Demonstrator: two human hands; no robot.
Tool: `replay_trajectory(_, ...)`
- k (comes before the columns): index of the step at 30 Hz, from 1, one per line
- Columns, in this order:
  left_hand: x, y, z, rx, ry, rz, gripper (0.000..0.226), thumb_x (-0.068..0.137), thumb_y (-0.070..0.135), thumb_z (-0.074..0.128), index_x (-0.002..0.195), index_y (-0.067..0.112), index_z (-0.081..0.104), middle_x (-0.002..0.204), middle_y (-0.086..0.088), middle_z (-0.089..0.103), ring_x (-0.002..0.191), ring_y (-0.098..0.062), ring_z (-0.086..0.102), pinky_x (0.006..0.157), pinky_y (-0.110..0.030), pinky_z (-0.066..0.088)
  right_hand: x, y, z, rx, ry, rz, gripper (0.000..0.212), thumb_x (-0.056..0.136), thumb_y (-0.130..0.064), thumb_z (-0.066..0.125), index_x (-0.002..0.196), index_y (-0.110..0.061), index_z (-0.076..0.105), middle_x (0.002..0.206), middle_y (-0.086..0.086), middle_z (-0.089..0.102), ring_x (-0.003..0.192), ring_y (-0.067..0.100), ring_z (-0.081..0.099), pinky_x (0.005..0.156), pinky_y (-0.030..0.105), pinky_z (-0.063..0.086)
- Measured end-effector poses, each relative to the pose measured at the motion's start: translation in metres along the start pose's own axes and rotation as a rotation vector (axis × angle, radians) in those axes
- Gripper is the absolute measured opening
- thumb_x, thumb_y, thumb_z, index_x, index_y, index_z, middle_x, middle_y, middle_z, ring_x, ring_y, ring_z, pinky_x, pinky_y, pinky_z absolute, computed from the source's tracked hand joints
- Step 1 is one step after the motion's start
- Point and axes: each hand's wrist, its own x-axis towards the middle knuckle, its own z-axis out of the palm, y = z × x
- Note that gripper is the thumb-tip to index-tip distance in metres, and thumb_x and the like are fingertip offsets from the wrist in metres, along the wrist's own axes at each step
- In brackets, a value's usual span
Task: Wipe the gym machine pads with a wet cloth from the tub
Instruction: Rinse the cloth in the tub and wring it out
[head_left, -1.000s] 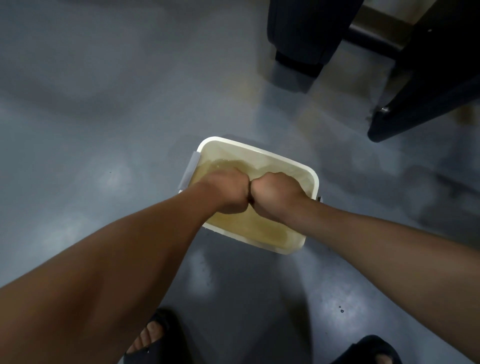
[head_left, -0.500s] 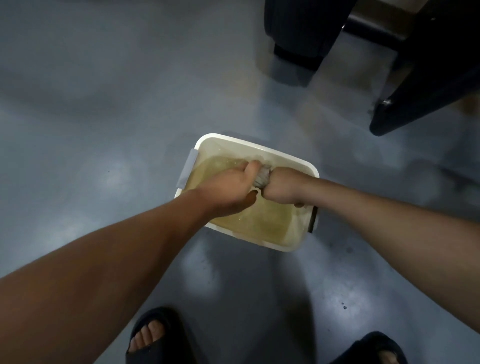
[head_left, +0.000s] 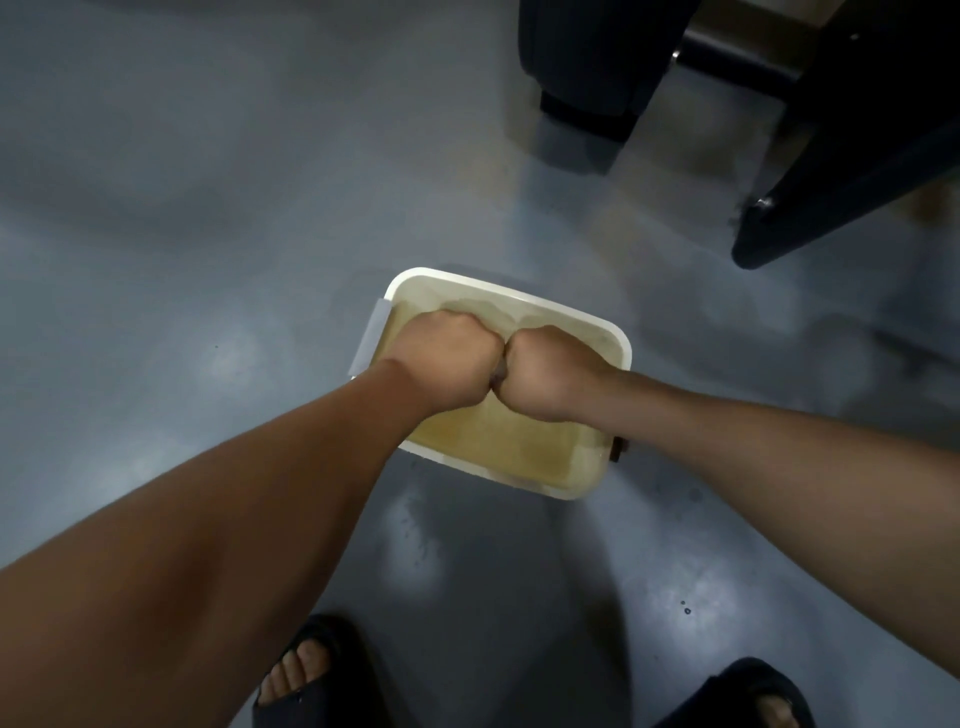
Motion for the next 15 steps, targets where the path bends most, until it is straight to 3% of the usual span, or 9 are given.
replay_trajectory(3, 0.005, 0.009, -0.001, -0.091, -0.089, -0.078, 0.019, 0.084, 0.022, 0.055, 0.065, 0.023, 0.053, 0.066, 0.005, 0.05, 0.065, -0.019, 0.051, 0.058, -0.026, 0.04, -0.001, 0.007, 0.003, -0.245, 0.137, -0.126, 0.027, 0.09, -0.024, 0.059, 0.064, -0.025, 0.054, 0.069, -0.004, 0.054, 0.076, 0.025, 0.063, 0.057, 0.029, 0.04)
replay_trajectory(5, 0.007, 0.014, 0.002, -0.289, -0.171, -0.175, 0.017, 0.082, 0.018, 0.055, 0.065, 0.019, 0.054, 0.067, 0.001, 0.054, 0.063, -0.018, 0.053, 0.055, -0.026, 0.04, -0.001, 0.01, 0.001, -0.393, 0.17, -0.188, 0.015, 0.089, -0.022, 0.057, 0.076, -0.022, 0.063, 0.079, 0.002, 0.063, 0.078, 0.029, 0.064, 0.06, 0.029, 0.043)
replay_trajectory(7, 0.01, 0.019, 0.004, -0.5, -0.262, -0.267, 0.011, 0.079, 0.012, 0.056, 0.068, 0.014, 0.057, 0.069, -0.003, 0.06, 0.063, -0.019, 0.056, 0.054, -0.026, 0.042, -0.002, 0.012, 0.0, -0.5, 0.192, -0.239, 0.009, 0.087, -0.019, 0.055, 0.081, -0.019, 0.062, 0.087, 0.007, 0.068, 0.078, 0.031, 0.065, 0.059, 0.03, 0.041)
replay_trajectory(11, 0.009, 0.02, 0.002, -0.777, -0.364, -0.368, 0.005, 0.066, 0.007, 0.067, 0.065, 0.01, 0.063, 0.063, -0.006, 0.057, 0.057, -0.025, 0.055, 0.052, -0.028, 0.047, 0.0, 0.015, 0.0, -0.573, 0.227, -0.306, 0.012, 0.09, -0.023, 0.057, 0.08, -0.019, 0.052, 0.088, 0.008, 0.07, 0.078, 0.033, 0.068, 0.057, 0.032, 0.036)
replay_trajectory(15, 0.006, 0.015, 0.005, -0.955, -0.487, -0.412, 0.017, 0.058, 0.015, 0.07, 0.064, 0.011, 0.055, 0.058, -0.008, 0.044, 0.054, -0.027, 0.044, 0.056, -0.032, 0.042, 0.003, 0.023, -0.002, -0.631, 0.304, -0.388, 0.012, 0.091, -0.017, 0.054, 0.086, -0.007, 0.059, 0.082, 0.013, 0.068, 0.07, 0.038, 0.065, 0.055, 0.035, 0.034)
